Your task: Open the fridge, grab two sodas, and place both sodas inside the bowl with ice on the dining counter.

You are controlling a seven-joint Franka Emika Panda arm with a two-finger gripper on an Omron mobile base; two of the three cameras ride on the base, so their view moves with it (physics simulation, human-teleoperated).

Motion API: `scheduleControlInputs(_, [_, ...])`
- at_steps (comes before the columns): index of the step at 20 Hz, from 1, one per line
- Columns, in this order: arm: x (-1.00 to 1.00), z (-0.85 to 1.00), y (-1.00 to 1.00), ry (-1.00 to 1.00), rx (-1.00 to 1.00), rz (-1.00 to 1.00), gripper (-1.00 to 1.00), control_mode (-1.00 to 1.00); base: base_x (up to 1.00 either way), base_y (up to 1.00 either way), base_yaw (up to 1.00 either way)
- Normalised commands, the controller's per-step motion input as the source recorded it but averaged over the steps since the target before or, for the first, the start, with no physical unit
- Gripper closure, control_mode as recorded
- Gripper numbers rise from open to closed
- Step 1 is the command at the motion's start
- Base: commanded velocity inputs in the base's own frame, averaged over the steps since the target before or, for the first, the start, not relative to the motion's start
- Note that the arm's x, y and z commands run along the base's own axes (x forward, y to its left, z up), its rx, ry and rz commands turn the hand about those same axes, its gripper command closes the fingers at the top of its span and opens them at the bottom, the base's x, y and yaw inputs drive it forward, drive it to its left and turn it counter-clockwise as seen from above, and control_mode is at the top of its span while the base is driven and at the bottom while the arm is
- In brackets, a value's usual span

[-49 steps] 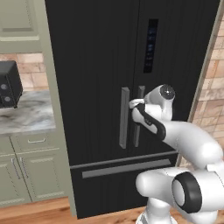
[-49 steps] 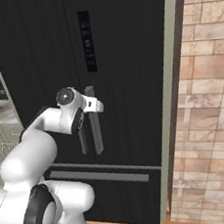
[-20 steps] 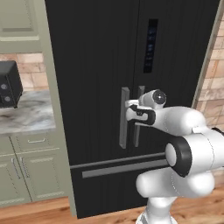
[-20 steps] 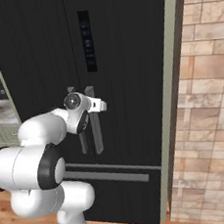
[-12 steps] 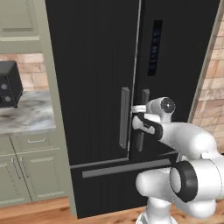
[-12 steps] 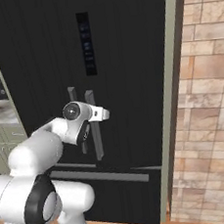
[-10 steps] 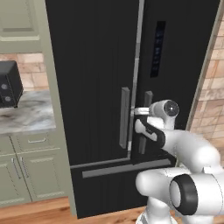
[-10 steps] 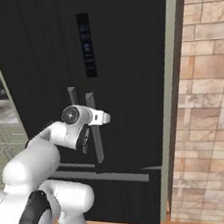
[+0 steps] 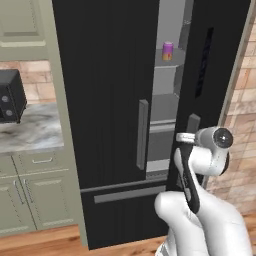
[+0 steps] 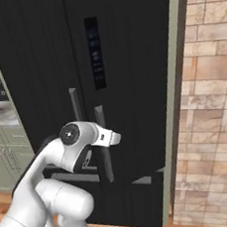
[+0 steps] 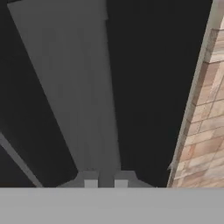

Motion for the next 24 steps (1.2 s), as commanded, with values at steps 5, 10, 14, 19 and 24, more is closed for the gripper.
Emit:
scheduleControlInputs(5, [-0.96, 0.30, -0.28, 0.00, 0.00, -0.05, -1.00, -1.00, 0.00, 0.00, 0.00])
scheduleControlInputs(10, [-1.00, 0.27, 0.08, 0.00, 0.01, 0.06, -1.00, -1.00, 0.00, 0.00, 0.00])
scheduleControlInputs(14, [-0.84, 0.45, 0.57, 0.01, 0.00, 0.16, -1.00, -1.00, 0.00, 0.00, 0.00])
scheduleControlInputs(19, [-0.55, 0.47, 0.89, 0.10, -0.02, 0.16, -1.00, -1.00, 0.00, 0.00, 0.00])
scheduleControlInputs(24, [-0.23, 0.35, 0.99, 0.13, -0.12, 0.11, -1.00, -1.00, 0.00, 0.00, 0.00])
